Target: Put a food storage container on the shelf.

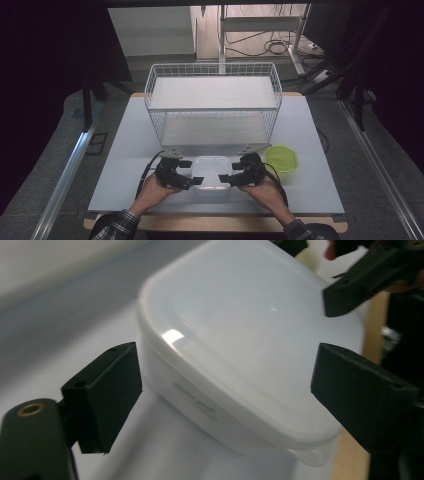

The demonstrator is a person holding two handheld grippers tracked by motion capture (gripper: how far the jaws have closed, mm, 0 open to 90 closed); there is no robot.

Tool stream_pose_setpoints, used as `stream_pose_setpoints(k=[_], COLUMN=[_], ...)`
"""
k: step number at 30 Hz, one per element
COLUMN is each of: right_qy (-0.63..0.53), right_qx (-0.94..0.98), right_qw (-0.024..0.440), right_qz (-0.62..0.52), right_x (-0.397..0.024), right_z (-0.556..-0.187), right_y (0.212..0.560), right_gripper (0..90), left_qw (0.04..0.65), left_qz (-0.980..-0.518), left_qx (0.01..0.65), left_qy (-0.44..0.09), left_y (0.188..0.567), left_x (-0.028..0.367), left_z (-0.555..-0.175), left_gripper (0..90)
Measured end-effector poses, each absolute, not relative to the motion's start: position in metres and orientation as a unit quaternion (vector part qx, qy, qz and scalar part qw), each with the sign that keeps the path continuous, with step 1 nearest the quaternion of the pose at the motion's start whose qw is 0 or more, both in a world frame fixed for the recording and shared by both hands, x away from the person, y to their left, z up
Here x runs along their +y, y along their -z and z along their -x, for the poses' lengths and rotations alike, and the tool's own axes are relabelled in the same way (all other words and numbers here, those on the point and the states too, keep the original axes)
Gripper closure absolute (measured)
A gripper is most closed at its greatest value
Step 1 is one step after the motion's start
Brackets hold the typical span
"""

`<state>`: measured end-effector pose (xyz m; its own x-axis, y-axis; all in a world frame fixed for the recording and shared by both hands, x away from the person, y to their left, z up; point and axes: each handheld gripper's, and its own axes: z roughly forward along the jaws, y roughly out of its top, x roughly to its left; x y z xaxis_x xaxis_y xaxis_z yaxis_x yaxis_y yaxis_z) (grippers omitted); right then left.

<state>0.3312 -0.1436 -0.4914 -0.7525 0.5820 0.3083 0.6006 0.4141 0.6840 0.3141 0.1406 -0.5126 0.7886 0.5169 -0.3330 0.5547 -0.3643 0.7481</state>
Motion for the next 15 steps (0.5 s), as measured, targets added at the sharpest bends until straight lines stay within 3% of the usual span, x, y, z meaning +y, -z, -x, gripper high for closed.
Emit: stream_pose_setpoints(k=[6,12,15], right_qy=[0.405,0.398,0.409], right_qx=[-0.837,-0.836,-0.830], right_qw=[0.033,0.013,0.002], right_qz=[0.367,0.377,0.380], right_x=[-0.146,-0.153,-0.157], right_z=[-0.325,-0.316,-0.314], right_y=[0.491,0.478,0.475], right_gripper=[29.8,54.8,62.1], left_qw=[0.448,0.444,0.448], left_qz=[-0.834,-0.832,-0.825], left_qx=[0.323,0.332,0.339], left_qy=[-0.004,-0.026,-0.053], left_y=[0.506,0.498,0.494], left_x=[0.139,0.145,0.145], left_z=[-0.301,-0.288,-0.284], left_gripper=[17.1,40.8,50.3])
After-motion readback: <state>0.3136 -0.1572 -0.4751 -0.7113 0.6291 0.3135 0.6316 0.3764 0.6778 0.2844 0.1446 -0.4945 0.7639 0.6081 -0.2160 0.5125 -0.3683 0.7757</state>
